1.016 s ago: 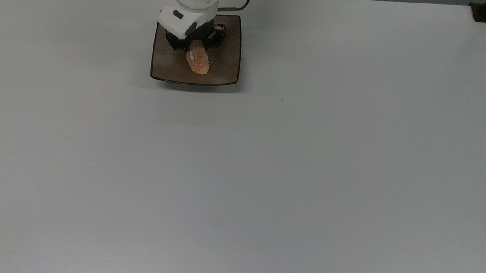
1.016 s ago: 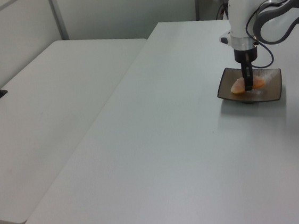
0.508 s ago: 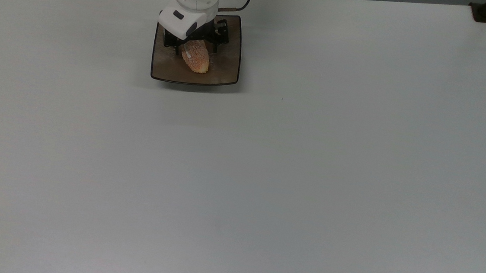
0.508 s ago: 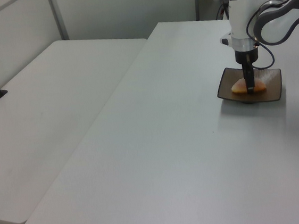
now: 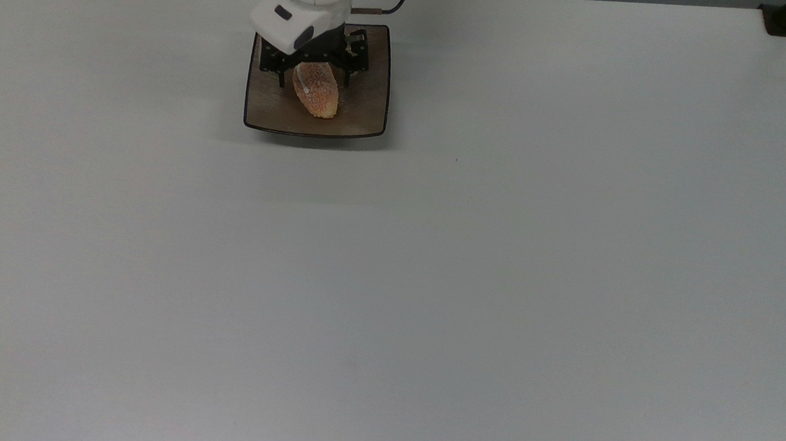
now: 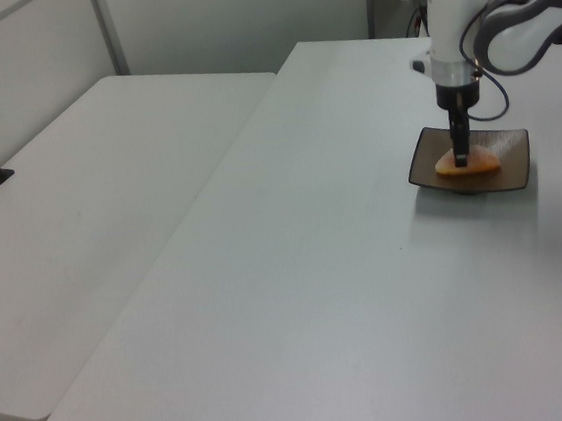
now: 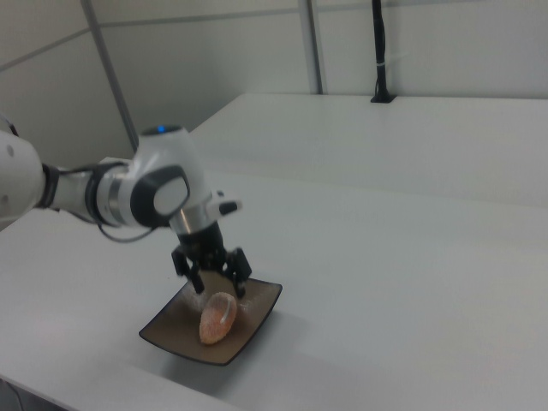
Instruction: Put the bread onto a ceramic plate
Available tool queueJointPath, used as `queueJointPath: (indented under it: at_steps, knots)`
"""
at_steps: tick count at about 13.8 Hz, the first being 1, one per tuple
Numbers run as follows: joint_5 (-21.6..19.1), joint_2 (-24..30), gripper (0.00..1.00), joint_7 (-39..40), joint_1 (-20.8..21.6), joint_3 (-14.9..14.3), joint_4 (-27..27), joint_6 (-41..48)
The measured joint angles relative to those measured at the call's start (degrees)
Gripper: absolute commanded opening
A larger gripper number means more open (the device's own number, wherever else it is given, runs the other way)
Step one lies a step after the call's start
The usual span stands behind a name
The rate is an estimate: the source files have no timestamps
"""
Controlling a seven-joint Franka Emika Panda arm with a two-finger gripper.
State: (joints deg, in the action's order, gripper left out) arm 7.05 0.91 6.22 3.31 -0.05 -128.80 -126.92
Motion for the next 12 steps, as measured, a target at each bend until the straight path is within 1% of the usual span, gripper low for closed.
queueJointPath:
  at_steps: [1, 3, 4, 6, 9, 10, 12]
  knots:
    - [0.0, 0.7, 1.00, -2.1, 0.1, 0.2, 3.6, 3.0]
    - [-0.1, 1.4, 1.00, -3.4, 0.5, 0.4, 9.0, 7.9]
    - [-0.2, 1.8, 1.00, -3.9, 0.7, 0.7, 13.6, 11.8]
    - [-0.8, 2.0, 1.00, -5.2, 1.0, 1.1, 19.3, 17.5]
    - [-3.8, 2.1, 1.00, -6.8, 1.6, 1.5, 28.3, 25.8]
    - [-5.5, 2.1, 1.00, -6.8, 1.6, 1.5, 30.6, 28.2]
    - [-7.0, 2.1, 1.00, -6.9, 1.5, 1.5, 33.9, 31.6]
